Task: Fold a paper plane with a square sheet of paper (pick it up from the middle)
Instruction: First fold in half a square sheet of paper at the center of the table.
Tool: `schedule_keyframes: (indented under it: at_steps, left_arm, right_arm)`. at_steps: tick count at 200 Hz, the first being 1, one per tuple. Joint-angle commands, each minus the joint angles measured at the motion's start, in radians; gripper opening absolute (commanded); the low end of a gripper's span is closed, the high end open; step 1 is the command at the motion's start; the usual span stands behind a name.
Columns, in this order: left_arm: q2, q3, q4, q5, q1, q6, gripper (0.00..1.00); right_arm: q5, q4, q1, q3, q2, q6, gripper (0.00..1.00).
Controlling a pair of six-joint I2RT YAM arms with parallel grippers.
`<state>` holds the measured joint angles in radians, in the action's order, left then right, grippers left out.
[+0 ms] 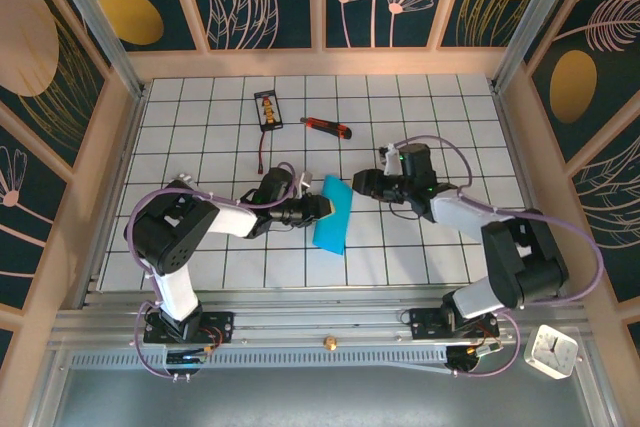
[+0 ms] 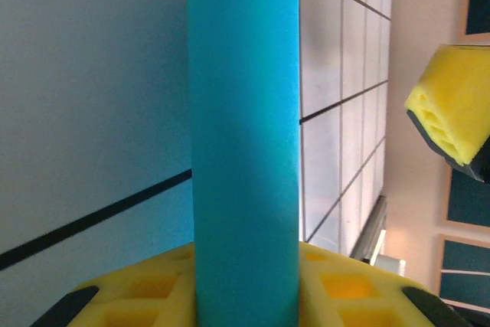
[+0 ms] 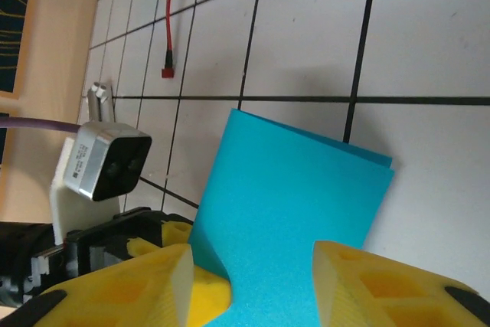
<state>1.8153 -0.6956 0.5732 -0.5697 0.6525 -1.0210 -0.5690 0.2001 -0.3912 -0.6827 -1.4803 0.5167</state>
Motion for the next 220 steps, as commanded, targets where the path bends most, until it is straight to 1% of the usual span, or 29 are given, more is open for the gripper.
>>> schedule_keyframes:
  at_steps: [1, 29, 59, 99, 149, 185, 220]
  left_arm:
    - [0.012, 0.003, -0.074, 0.057, -0.005, 0.057, 0.31]
    - [0.017, 0.005, -0.112, 0.11, -0.005, 0.067, 0.3]
    - [0.02, -0.007, -0.182, 0.161, -0.005, 0.103, 0.29]
    - [0.013, -0.002, -0.223, 0.206, -0.003, 0.12, 0.29]
    - [0.01, 0.015, -0.224, 0.243, -0.004, 0.114, 0.3]
    - [0.015, 0.023, -0.223, 0.241, -0.004, 0.113, 0.31]
    - [0.004, 0.023, -0.243, 0.264, -0.004, 0.122, 0.32]
  right_arm:
    - [0.004, 0.111, -0.031, -0.004, -0.056, 0.033, 0.44]
    - [0.004, 0.113, -0.04, -0.021, -0.106, 0.031, 0.42]
    - [0.005, 0.102, -0.038, -0.027, -0.121, 0.016, 0.41]
    - [0.003, 0.113, -0.046, -0.021, -0.138, 0.017, 0.38]
    - [0.021, 0.108, -0.076, -0.046, -0.198, 0.019, 0.31]
    - [0.023, 0.107, -0.086, -0.057, -0.237, 0.017, 0.29]
    - [0.057, 0.098, -0.087, -0.052, -0.278, 0.014, 0.25]
